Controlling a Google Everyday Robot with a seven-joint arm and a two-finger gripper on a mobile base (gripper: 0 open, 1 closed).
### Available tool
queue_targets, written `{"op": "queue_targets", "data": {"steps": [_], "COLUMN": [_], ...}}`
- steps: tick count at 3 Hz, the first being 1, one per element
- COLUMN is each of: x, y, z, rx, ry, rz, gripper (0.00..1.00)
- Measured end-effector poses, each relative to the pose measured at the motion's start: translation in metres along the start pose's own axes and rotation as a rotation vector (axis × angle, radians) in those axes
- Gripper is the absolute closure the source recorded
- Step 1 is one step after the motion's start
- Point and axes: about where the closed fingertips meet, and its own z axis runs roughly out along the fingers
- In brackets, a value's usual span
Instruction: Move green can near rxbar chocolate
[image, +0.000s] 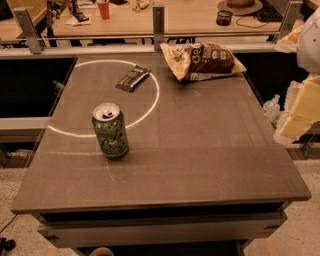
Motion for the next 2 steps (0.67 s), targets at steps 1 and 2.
{"op": "queue_targets", "data": {"steps": [1, 2], "x": [0.0, 0.0006], "y": [0.0, 0.0052], "z": [-0.0001, 0.007], "rx": [0.0, -0.043], "ry": [0.0, -0.077], "rz": [0.0, 0.059], "gripper": [0.0, 0.0]}}
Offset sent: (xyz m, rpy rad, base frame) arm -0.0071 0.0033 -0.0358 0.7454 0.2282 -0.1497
